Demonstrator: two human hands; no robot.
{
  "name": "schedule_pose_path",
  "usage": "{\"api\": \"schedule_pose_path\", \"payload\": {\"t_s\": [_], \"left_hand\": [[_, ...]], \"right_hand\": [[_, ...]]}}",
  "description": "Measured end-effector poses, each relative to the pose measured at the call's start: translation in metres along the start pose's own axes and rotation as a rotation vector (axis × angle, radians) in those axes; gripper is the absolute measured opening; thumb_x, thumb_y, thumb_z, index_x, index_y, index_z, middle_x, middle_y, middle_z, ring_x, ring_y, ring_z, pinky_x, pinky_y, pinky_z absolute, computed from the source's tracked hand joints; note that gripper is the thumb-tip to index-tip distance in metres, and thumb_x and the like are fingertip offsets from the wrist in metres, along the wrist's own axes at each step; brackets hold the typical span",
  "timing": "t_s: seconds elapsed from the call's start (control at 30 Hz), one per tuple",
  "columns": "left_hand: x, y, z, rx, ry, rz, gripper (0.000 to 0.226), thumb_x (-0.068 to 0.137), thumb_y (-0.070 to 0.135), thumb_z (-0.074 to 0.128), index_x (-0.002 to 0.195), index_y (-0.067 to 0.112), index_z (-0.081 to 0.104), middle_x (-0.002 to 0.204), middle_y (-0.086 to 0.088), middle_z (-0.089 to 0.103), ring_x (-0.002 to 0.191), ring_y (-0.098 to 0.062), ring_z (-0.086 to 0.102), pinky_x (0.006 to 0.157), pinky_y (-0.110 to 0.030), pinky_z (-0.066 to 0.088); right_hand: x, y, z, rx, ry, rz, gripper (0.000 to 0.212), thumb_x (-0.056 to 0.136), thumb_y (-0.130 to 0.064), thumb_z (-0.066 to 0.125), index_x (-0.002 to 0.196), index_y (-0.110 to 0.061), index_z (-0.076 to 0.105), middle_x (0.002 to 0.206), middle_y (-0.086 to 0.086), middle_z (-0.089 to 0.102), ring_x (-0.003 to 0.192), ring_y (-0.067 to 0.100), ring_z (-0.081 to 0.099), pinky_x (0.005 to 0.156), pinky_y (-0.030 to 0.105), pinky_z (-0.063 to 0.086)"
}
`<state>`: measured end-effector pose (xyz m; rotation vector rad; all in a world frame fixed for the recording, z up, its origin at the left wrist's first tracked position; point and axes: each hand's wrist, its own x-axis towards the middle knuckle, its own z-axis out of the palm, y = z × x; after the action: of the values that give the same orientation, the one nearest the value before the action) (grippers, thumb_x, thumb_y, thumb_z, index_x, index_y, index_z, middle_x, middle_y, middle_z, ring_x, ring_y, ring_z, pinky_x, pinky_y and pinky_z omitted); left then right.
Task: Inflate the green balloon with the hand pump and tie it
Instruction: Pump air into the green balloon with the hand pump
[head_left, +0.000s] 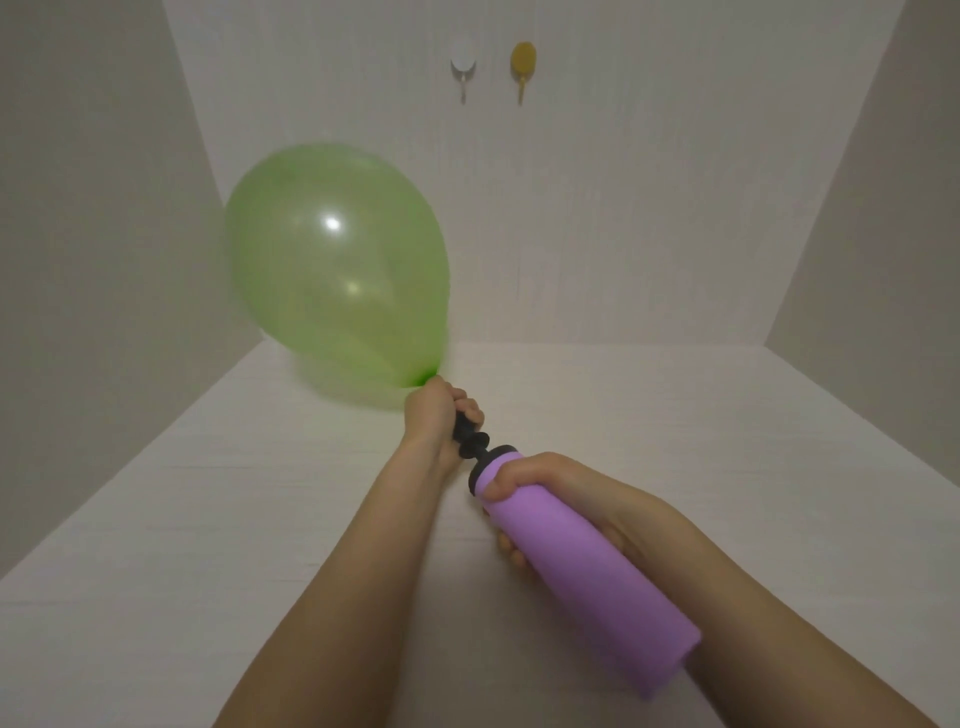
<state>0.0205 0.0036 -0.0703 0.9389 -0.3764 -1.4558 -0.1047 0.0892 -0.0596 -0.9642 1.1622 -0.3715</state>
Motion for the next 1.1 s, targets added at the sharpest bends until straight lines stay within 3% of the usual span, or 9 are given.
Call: {"api": "schedule_pose_path", "payload": {"t_s": [0.4,0.53,0.7,1.1], "left_hand": [[-0.004,-0.013,0.006,0.088,-0.023,-0.036,0.031,0.091,0.003,0.021,0.063,0.014,0.029,0.051,0.002,0.027,0.024,-0.006,0.027,0.033,-0.009,0.025],[0.0,-0.004,-0.005,0.007,-0.012,-0.039,0.031,0.088,0.002,0.019,0.062,0.014,0.03,0.034,0.006,0.032,0.023,-0.007,0.028,0.035,-0.007,0.024],[-0.003,-0.012,0.003,0.082,-0.02,-0.015,0.032,0.093,0.005,0.02,0.063,0.014,0.028,0.057,0.002,0.025,0.024,-0.004,0.027,0.033,-0.008,0.024],[-0.002,-0.013,0.004,0.058,-0.037,-0.015,0.033,0.093,0.006,0.02,0.062,0.015,0.027,0.059,0.003,0.023,0.023,-0.004,0.026,0.033,-0.007,0.024]], "right_hand": [[0.003,-0.001,0.002,0.024,0.033,-0.01,0.026,0.08,-0.023,0.06,0.082,0.002,0.056,0.053,0.013,0.059,0.042,0.023,0.057,0.047,0.02,0.048],[-0.001,0.002,0.0,-0.049,0.007,0.016,0.027,0.079,-0.024,0.06,0.083,0.003,0.058,0.054,0.013,0.061,0.042,0.022,0.058,0.045,0.02,0.048],[0.006,-0.002,0.006,0.001,0.02,0.001,0.025,0.079,-0.023,0.06,0.085,0.001,0.056,0.055,0.014,0.059,0.042,0.024,0.057,0.047,0.02,0.048],[0.004,-0.002,0.006,-0.003,0.011,-0.009,0.024,0.08,-0.023,0.059,0.082,0.001,0.055,0.054,0.013,0.058,0.043,0.023,0.057,0.048,0.021,0.048]]}}
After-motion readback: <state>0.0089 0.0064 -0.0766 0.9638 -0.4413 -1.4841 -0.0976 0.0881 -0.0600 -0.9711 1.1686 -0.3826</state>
